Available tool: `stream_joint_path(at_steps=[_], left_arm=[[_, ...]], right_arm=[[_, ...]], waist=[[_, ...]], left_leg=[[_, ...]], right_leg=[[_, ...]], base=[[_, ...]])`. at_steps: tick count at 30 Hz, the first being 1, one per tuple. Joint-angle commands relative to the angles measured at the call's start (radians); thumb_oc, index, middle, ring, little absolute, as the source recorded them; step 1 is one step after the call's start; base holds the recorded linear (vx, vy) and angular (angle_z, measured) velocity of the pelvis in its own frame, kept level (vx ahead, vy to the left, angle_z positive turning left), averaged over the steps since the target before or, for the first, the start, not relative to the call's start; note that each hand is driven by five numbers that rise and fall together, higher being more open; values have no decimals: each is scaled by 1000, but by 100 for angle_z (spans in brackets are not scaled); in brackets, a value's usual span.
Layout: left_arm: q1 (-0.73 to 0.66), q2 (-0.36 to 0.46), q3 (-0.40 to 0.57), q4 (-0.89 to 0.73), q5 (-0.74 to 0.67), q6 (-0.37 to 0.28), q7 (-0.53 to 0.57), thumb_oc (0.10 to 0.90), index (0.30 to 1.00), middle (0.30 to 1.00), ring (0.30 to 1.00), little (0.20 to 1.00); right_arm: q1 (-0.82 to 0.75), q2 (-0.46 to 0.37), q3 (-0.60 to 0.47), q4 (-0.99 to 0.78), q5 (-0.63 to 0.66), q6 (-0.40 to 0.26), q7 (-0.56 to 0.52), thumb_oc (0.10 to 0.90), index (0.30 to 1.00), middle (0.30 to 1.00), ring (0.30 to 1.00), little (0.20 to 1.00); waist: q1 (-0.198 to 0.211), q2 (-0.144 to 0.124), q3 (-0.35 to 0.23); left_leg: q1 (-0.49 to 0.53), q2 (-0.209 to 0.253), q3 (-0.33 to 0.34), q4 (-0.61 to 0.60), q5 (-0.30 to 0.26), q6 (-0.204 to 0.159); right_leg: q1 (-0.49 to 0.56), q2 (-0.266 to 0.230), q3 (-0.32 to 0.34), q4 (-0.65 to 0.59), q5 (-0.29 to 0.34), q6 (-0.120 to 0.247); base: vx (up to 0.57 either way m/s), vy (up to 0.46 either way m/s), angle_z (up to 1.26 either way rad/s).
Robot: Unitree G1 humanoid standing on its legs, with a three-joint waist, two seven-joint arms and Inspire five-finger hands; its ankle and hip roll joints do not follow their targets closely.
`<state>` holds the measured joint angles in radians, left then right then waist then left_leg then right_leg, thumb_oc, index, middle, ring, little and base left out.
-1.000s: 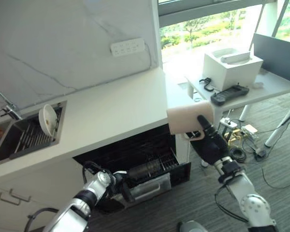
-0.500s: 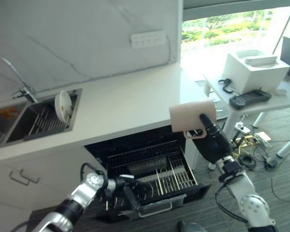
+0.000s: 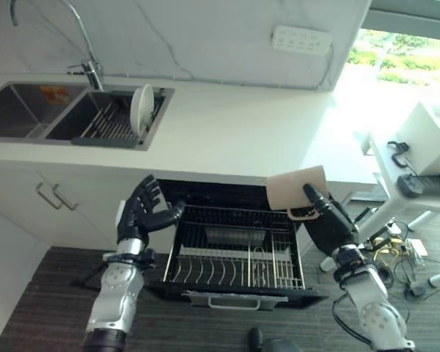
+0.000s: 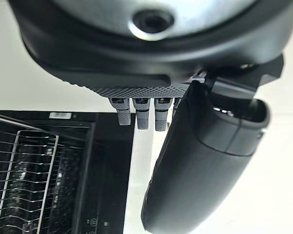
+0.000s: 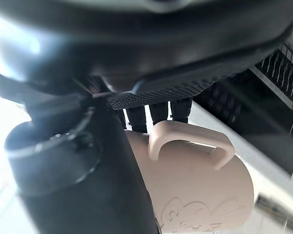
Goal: Place the dishes in the dishwasher.
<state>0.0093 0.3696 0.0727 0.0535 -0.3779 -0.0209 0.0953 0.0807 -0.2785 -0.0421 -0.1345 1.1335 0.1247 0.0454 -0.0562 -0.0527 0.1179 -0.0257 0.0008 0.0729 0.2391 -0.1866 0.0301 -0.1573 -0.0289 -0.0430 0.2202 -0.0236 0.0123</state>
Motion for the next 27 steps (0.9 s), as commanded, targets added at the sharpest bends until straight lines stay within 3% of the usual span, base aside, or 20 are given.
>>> stream_joint_path(at_steps=[1,5,11,16,19,27], left_arm=[[-41,63,-22,-108,60,-58,-46,800,900,900,900,900],[-7,71,-58,-88,24,16,-94,800,900,900,900,900],[10,161,-202,-45,186,212,-221,800,900,900,900,900],[-15,211,-247,-40,206,247,-197,800,900,900,900,900],[-31,223,-267,-36,208,285,-187,800,900,900,900,900],[-75,253,-310,-33,195,312,-187,800,900,900,900,900]], right_arm=[[-73,-19,-121,-64,-44,-94,9,400,300,300,300,300],[-76,-48,-147,-21,-69,-120,-19,400,300,300,300,300],[-95,-112,-134,20,-106,-128,-62,400,300,300,300,300],[-107,-146,-100,95,-192,-120,-83,400,300,300,300,300],[-127,-198,-75,142,-279,-66,-91,400,300,300,300,300],[-226,-334,4,238,-418,44,-81,400,300,300,300,300]], waist=[[-7,7,-30],[4,-6,-14],[6,2,34],[2,9,51],[7,9,56],[29,14,82]], left_leg=[[-66,41,4,61,13,-31],[-69,46,5,61,15,-31],[-94,57,12,61,31,-29],[-104,64,22,61,37,-30],[-104,66,23,61,41,-33],[-116,69,18,61,55,-41]], right_leg=[[47,-82,-1,80,-67,98],[46,-81,-2,80,-61,102],[21,-80,-2,80,-37,115],[10,-83,-3,80,-31,121],[11,-85,-7,80,-31,123],[11,-90,-17,80,-28,121]], base=[[23,-50,4],[26,-72,8],[-34,-52,5],[-27,-21,-5],[12,-46,-2],[-8,-32,-1]])
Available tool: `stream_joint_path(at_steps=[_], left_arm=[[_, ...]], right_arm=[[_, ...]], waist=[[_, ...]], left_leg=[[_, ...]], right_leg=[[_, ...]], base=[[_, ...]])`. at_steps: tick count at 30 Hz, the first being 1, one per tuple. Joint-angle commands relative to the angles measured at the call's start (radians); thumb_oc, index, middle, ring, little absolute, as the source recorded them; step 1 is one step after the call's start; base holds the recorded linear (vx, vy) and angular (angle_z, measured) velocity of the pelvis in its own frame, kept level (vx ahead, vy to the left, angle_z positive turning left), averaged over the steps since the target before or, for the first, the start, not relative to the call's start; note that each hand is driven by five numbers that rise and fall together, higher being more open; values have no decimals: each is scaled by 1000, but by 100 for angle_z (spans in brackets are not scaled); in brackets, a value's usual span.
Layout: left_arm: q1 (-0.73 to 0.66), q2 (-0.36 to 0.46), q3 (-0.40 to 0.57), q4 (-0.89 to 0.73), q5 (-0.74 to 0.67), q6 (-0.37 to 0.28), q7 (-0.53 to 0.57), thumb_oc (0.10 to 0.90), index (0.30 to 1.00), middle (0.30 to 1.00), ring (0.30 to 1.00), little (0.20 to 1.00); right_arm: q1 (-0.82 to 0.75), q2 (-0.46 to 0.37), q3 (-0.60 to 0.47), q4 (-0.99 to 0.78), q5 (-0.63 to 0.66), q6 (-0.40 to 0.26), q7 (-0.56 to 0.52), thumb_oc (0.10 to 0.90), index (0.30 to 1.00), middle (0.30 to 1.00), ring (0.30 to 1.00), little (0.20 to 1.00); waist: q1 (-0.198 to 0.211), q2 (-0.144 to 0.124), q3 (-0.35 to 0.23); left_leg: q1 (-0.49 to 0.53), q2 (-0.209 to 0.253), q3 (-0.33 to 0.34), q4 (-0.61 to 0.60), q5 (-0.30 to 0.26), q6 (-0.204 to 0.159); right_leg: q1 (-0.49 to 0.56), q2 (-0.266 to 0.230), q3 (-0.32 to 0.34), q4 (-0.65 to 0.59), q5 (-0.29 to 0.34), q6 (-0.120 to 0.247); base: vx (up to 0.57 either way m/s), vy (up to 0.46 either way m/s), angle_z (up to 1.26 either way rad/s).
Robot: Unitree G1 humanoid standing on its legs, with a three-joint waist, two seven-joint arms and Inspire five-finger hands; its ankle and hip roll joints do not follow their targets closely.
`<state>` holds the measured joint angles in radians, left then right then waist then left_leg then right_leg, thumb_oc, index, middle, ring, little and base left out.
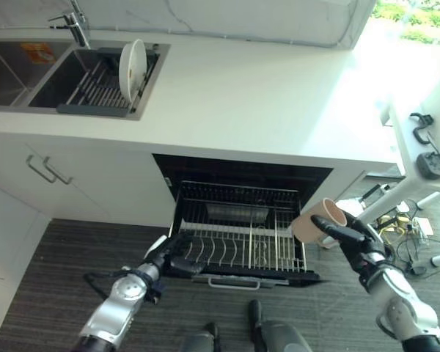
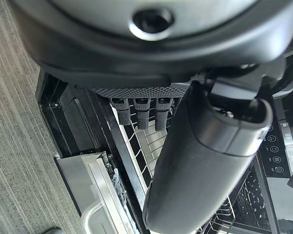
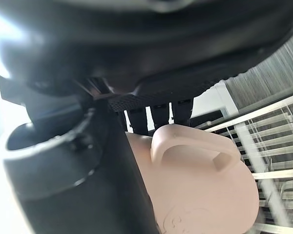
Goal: Place the dishes in the dishwasher.
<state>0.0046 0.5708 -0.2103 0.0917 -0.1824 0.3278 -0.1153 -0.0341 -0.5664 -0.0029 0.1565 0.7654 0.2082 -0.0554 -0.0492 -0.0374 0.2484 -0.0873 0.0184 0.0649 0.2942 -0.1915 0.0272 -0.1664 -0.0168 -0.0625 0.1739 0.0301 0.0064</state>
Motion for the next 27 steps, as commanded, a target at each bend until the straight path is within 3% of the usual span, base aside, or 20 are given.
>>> stream_joint_path(at_steps=[1,9,16,19,21,27], left_arm=[[-76,59,-32,-72,-5,-35,24,800,900,900,900,900],[-123,92,-61,-72,-12,-8,-5,800,900,900,900,900],[-191,131,-102,-80,-85,0,-11,800,900,900,900,900],[-215,139,-121,-81,-108,-2,-4,800,900,900,900,900],[-233,150,-138,-83,-159,-16,26,800,900,900,900,900],[-277,162,-156,-79,-218,-36,69,800,900,900,900,900]], right_arm=[[-129,-65,-21,-39,-58,-26,18,400,300,300,300,300],[-288,-160,74,114,-109,71,38,400,300,300,300,300],[-522,-237,189,431,-102,153,91,400,300,300,300,300],[-601,-249,227,522,-109,164,92,400,300,300,300,300],[-687,-269,260,620,-97,170,84,400,300,300,300,300],[-807,-273,301,713,-90,166,84,400,300,300,300,300]], waist=[[27,-1,-46],[59,8,-22],[106,34,14],[118,47,30],[126,71,58],[135,96,103]], left_leg=[[-55,51,24,6,61,-39],[-69,44,9,6,70,-44],[-99,32,-13,6,89,-54],[-112,27,-19,6,97,-58],[-129,20,-30,6,107,-64],[-158,8,-52,6,115,-67]], right_leg=[[21,-103,1,126,-81,126],[25,-113,-17,126,-83,123],[16,-133,-43,126,-83,119],[8,-141,-50,126,-81,115],[-5,-147,-54,126,-80,110],[-36,-156,-64,126,-76,106]], base=[[-5,-35,-1],[-2,-20,6],[-33,-18,4],[-49,8,7],[-90,44,16],[-73,-2,5]])
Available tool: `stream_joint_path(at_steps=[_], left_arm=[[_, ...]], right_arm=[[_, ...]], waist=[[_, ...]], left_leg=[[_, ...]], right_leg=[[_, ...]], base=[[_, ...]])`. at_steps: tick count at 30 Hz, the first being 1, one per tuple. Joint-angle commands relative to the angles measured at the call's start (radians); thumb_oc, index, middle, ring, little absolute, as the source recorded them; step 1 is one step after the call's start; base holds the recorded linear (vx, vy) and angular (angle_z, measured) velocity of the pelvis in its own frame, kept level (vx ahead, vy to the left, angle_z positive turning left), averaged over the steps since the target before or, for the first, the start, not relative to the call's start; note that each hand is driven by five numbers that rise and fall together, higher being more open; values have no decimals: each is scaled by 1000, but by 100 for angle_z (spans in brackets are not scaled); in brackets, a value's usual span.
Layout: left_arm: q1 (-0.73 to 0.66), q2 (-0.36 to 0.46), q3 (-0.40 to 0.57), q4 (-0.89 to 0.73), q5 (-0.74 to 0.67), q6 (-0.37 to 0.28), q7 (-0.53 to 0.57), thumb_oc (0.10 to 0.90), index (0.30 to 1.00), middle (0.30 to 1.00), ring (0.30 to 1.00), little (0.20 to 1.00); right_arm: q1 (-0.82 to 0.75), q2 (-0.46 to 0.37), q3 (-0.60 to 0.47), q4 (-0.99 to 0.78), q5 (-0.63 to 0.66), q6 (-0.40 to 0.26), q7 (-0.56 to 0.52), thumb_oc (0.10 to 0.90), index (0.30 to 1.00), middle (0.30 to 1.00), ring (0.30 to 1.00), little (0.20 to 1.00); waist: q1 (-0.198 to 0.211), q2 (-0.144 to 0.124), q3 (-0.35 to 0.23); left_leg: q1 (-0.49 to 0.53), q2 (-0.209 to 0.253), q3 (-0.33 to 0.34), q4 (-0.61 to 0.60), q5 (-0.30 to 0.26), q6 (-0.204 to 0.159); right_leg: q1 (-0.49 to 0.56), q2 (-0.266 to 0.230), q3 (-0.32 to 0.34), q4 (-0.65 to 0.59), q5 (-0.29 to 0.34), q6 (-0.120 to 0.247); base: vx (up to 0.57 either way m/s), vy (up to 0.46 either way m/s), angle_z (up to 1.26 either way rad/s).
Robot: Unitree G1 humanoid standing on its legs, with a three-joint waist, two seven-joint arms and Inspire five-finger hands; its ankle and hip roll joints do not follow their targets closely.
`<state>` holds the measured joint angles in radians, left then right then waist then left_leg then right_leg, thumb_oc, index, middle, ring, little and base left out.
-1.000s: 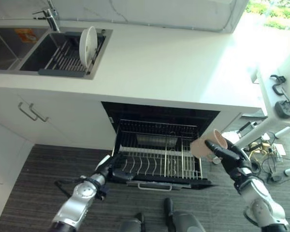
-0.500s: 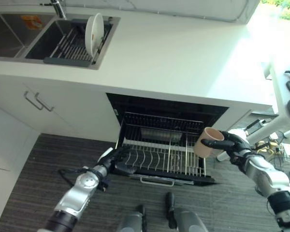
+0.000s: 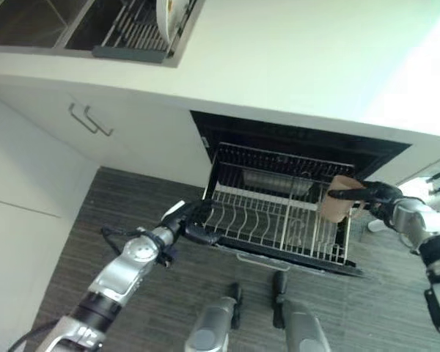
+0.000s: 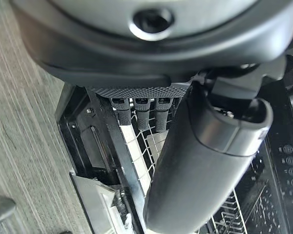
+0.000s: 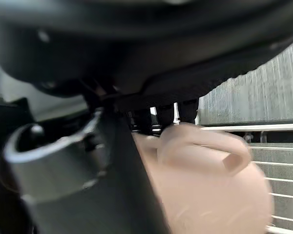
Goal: Place the dishes in the dishwasher.
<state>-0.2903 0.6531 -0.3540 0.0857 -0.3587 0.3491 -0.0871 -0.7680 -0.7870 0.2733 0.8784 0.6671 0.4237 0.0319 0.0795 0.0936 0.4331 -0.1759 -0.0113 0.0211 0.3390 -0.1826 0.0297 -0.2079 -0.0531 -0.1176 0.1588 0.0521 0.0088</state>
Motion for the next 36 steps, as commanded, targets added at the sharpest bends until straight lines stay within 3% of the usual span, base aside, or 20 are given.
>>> stream_joint_path(at_steps=[1,8,9,10,12,17,23,31,36], left_arm=[[11,84,-15,-73,-53,-61,47,800,900,900,900,900],[-15,99,-15,-89,-95,-82,71,800,900,900,900,900],[-17,99,-14,-92,-96,-80,73,800,900,900,900,900],[-18,100,-14,-96,-102,-80,79,800,900,900,900,900],[-12,99,-13,-99,-103,-88,83,800,900,900,900,900],[21,85,-4,-118,-92,-95,95,800,900,900,900,900],[81,65,23,-125,-80,-113,108,800,900,900,900,900],[127,44,53,-128,-61,-126,116,800,900,900,900,900],[158,30,78,-135,-59,-153,128,800,900,900,900,900]], right_arm=[[-94,-48,33,3,14,-43,-8,400,300,300,300,300],[-142,-35,87,62,-72,-52,3,400,300,300,300,300],[-144,-35,90,64,-83,-57,-13,554,531,531,531,531],[-147,-37,95,61,-116,-63,-18,800,900,900,900,900],[-163,-50,116,45,-168,-66,-12,800,900,900,900,900],[-175,-84,137,-84,-158,-73,-71,800,900,900,900,900],[-103,-119,69,-346,-212,-72,-93,800,900,900,900,900],[-11,-133,5,-512,-218,-53,-93,800,900,900,900,900],[51,-133,-66,-633,-224,-58,-175,800,900,900,900,900]], waist=[[6,-29,-74],[-1,0,-33],[-2,2,-32],[-5,4,-30],[-7,6,-29],[-20,1,-34],[-57,-17,-53],[-76,-28,-71],[-91,-37,-91]], left_leg=[[-78,36,-12,-39,109,-71],[-106,33,-16,-39,118,-76],[-107,32,-17,-39,118,-76],[-107,32,-18,-39,117,-77],[-105,33,-17,-39,117,-79],[-99,35,-15,-39,112,-80],[-85,42,3,-39,101,-75],[-73,48,15,-39,93,-71],[-59,53,25,-39,85,-69]], right_leg=[[-4,-119,-7,141,-97,102],[-39,-120,-7,141,-92,94],[-40,-120,-7,141,-93,94],[-40,-119,-7,141,-93,93],[-41,-119,-9,141,-92,92],[-40,-116,-6,141,-92,91],[-43,-98,23,141,-91,91],[-37,-94,34,141,-93,90],[-28,-87,42,141,-98,88]], base=[[-107,-13,1],[-61,11,-1],[-38,24,1],[-30,30,2],[-21,38,3],[-14,28,1],[-9,45,-6],[-3,11,-4],[2,9,-2]])
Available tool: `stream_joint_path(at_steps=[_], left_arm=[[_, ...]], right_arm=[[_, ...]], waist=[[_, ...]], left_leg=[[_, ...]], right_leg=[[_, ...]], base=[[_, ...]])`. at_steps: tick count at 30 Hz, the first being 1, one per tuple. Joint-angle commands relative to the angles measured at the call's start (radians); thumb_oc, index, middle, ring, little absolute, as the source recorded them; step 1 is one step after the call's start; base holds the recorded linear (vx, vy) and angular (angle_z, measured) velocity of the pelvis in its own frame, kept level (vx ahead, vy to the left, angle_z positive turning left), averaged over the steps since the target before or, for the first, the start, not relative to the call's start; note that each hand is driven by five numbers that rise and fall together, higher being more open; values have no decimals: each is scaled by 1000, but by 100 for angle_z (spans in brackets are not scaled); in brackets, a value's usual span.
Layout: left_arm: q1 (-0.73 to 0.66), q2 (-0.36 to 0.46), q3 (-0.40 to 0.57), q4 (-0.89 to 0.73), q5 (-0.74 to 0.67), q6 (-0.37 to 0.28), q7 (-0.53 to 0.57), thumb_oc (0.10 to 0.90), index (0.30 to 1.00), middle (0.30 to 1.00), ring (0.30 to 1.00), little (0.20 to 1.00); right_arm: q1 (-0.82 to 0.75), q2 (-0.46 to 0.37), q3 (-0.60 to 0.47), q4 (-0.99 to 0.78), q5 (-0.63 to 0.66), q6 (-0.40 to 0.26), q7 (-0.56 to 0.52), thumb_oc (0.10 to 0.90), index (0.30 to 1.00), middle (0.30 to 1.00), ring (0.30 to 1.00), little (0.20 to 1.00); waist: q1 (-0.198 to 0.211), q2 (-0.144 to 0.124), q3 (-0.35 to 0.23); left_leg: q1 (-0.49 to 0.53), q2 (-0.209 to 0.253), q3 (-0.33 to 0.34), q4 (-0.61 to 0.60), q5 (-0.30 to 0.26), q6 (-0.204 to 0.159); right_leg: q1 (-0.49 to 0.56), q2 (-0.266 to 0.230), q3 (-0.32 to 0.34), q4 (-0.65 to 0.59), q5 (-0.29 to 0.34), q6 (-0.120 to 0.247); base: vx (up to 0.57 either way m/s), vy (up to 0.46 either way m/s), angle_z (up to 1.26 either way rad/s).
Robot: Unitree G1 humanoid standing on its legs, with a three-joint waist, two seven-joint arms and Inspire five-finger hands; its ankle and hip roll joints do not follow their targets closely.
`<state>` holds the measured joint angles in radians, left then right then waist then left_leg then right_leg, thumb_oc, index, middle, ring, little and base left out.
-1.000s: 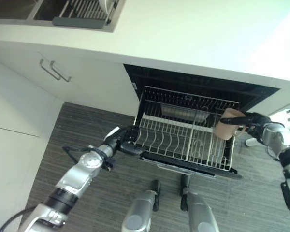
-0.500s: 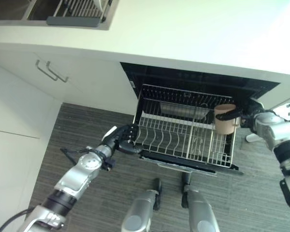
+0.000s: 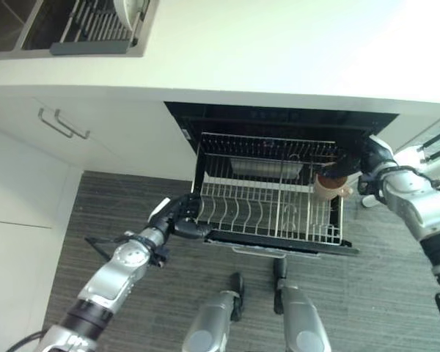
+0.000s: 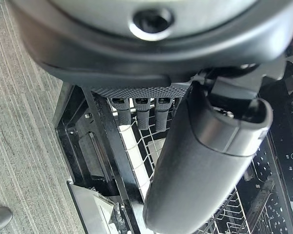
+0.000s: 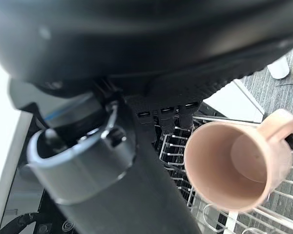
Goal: Place the dishes in the dishwasher.
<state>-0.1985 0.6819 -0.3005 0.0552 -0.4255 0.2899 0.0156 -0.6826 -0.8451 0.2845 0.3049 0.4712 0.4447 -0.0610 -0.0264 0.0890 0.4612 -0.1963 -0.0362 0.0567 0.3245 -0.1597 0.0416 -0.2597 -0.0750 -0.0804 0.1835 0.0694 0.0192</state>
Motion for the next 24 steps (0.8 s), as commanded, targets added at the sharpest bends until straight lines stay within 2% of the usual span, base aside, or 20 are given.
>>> stream_joint_path(at_steps=[1,2,5,7,10,12,13,16,18,20,22,24], left_arm=[[74,-4,31,-111,8,-101,29,800,900,900,900,900],[86,-13,38,-116,8,-105,42,800,900,900,900,900],[108,-40,58,-125,2,-116,78,800,900,900,900,900],[133,-79,97,-149,6,-133,111,800,900,900,900,900],[159,-112,141,-167,16,-172,126,800,900,900,900,900],[171,-128,159,-179,21,-203,135,800,900,900,900,900],[186,-150,187,-201,27,-247,133,800,900,900,900,900],[202,-168,226,-228,35,-308,119,800,900,900,900,900],[219,-185,268,-257,34,-373,104,800,900,900,900,900],[228,-194,287,-274,27,-405,99,800,900,900,900,900],[240,-210,317,-287,14,-461,87,800,900,900,900,900],[239,-216,324,-287,2,-464,78,800,900,900,900,900]], right_arm=[[-13,-67,-100,-84,-17,-95,-113,800,900,900,900,900],[25,-47,-135,-129,40,-122,-171,800,900,900,900,900],[139,39,-205,-224,76,-152,-216,800,900,900,900,900],[296,153,-252,-340,75,-225,-256,800,900,900,900,900],[424,239,-306,-423,39,-313,-254,800,900,900,900,900],[472,262,-327,-464,23,-341,-245,800,900,900,900,900],[520,291,-343,-501,-7,-358,-220,800,900,900,900,900],[566,308,-361,-541,-14,-375,-192,800,900,900,900,900],[609,334,-379,-564,-13,-415,-157,800,900,900,900,900],[631,349,-383,-582,-13,-431,-142,800,900,900,900,900],[666,371,-384,-604,-21,-478,-109,800,900,900,900,900],[667,377,-383,-603,-26,-486,-101,800,900,900,900,900]], waist=[[11,-34,-125],[7,-37,-134],[-6,-42,-154],[-23,-49,-171],[-34,-55,-196],[-35,-59,-209],[-35,-65,-226],[-39,-73,-240],[-41,-81,-255],[-42,-86,-263],[-41,-97,-279],[-39,-99,-284]], left_leg=[[-35,79,-9,-24,61,-80],[-31,80,-7,-24,57,-80],[-18,81,-3,-24,52,-77],[-1,84,6,-24,45,-69],[20,86,16,-24,36,-64],[29,85,18,-24,31,-62],[41,85,21,-24,25,-59],[52,84,25,-24,18,-57],[63,81,27,-24,9,-54],[68,79,28,-24,5,-52],[76,73,27,-24,-4,-46],[77,70,26,-24,-7,-44]], right_leg=[[27,-64,7,116,-117,78],[31,-61,9,116,-119,78],[42,-54,17,116,-123,75],[56,-49,22,116,-127,72],[72,-45,29,116,-132,73],[79,-43,32,116,-134,74],[88,-43,34,116,-138,76],[97,-43,36,116,-140,80],[105,-42,39,116,-141,84],[109,-43,40,116,-141,87],[114,-47,46,116,-139,96],[115,-48,47,116,-138,99]], base=[[13,30,-15],[28,41,-15],[37,42,-7],[56,51,-1],[57,32,-5],[46,26,-4],[37,23,-3],[11,18,-6],[0,0,0],[0,0,0],[34,26,-3],[0,0,0]])
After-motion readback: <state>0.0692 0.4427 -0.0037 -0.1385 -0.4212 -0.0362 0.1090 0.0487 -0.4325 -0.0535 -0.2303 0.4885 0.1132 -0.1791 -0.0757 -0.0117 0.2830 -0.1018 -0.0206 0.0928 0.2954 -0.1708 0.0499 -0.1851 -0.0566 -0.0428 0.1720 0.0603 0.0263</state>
